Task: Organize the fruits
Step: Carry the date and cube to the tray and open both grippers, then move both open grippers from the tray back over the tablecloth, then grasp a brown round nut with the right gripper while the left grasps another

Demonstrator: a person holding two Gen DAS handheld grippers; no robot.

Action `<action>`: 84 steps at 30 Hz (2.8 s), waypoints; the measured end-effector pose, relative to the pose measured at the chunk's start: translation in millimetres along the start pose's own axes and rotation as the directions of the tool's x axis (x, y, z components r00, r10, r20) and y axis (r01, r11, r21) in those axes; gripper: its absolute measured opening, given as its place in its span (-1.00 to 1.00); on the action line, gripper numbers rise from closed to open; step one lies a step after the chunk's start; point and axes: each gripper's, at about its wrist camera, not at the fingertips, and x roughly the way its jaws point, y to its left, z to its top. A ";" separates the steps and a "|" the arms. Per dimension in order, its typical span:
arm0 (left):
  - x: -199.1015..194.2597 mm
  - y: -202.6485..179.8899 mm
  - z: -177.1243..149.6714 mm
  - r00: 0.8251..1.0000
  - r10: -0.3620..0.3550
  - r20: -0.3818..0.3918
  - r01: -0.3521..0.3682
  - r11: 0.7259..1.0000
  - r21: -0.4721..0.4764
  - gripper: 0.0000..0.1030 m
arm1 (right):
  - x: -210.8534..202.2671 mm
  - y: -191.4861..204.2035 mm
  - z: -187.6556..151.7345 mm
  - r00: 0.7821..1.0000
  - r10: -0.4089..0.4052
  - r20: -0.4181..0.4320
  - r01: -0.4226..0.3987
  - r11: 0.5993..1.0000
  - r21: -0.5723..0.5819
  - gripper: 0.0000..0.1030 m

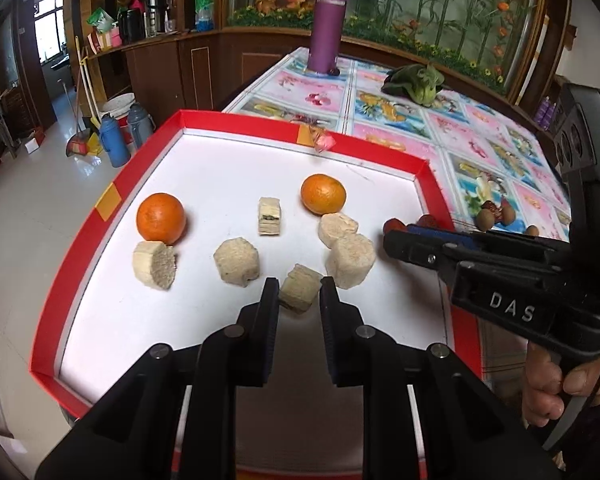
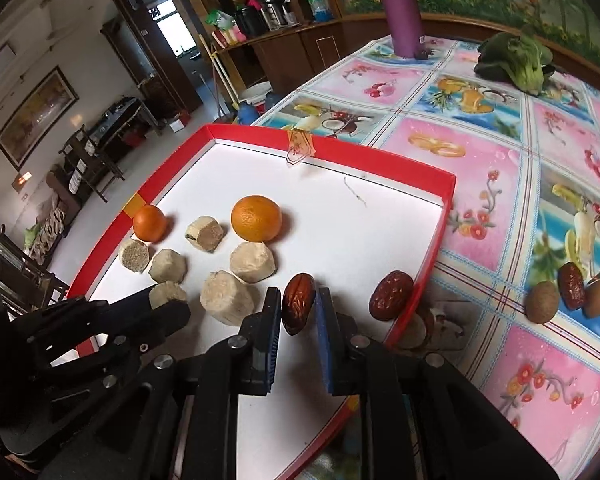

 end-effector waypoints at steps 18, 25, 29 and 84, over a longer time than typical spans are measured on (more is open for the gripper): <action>-31.8 -4.7 -8.7 0.978 0.200 0.059 -0.199 0.980 -0.015 0.40 | -68.6 36.4 -20.8 0.993 0.008 0.117 0.002 0.997 -0.083 -0.08; -63.3 -7.4 -18.3 0.962 0.248 0.110 -0.245 0.969 -0.037 0.57 | -96.6 53.2 -38.4 0.988 0.014 0.156 0.003 0.994 -0.112 -0.07; -79.5 -7.8 -23.5 0.953 0.270 0.135 -0.264 0.963 -0.059 0.59 | -110.0 57.7 -48.2 0.985 0.020 0.170 0.000 0.993 -0.119 -0.07; 52.7 -182.5 47.9 0.995 -0.068 -0.073 0.089 0.939 0.333 0.41 | -97.8 -168.4 -49.0 0.961 -0.263 0.085 0.245 0.953 0.176 -0.44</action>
